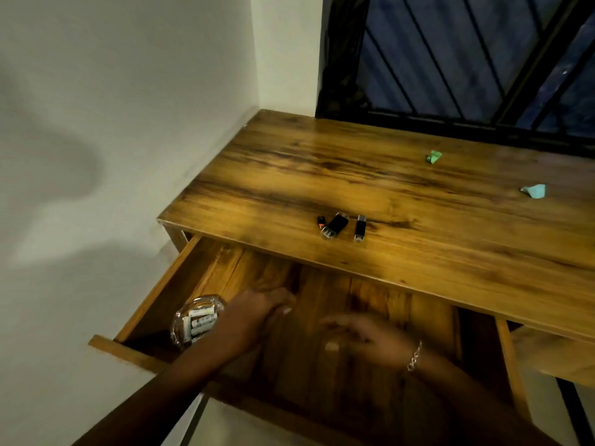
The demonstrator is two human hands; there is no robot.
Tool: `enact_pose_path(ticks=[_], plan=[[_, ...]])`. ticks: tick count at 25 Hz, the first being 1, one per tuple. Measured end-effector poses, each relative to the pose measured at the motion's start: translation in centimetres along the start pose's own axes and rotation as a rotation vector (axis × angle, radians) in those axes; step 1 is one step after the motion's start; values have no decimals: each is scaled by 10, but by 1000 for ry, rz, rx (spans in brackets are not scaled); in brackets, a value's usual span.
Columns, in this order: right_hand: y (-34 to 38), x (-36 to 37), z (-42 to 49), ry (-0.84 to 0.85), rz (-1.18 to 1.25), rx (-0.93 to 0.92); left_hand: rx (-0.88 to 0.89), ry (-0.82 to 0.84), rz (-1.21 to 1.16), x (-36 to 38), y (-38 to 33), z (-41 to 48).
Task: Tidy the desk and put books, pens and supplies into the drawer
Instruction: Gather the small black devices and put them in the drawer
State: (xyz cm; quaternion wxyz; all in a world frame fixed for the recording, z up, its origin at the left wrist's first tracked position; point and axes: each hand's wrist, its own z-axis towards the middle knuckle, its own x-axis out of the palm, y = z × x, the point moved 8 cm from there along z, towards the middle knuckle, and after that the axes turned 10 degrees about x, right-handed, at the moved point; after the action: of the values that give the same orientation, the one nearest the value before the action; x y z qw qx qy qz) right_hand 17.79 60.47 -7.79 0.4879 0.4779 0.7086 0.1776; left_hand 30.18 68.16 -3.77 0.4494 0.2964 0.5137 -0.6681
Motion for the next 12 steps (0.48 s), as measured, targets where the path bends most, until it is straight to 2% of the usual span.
enact_pose_path(ticks=[1, 3, 5, 8, 12], plan=[[2, -33, 7, -152, 3, -10, 67, -5, 21, 2, 3, 19], [4, -95, 20, -489, -152, -37, 95, 124, 96, 7, 16, 68], [1, -142, 42, -666, -323, -3, 91, 219, 200, 18, 33, 120], [-18, -153, 81, -555, -503, 111, 45, 346, 284, 43, 49, 155], [-32, -163, 105, -482, -530, 177, 25, 551, 259, 62, 56, 180]])
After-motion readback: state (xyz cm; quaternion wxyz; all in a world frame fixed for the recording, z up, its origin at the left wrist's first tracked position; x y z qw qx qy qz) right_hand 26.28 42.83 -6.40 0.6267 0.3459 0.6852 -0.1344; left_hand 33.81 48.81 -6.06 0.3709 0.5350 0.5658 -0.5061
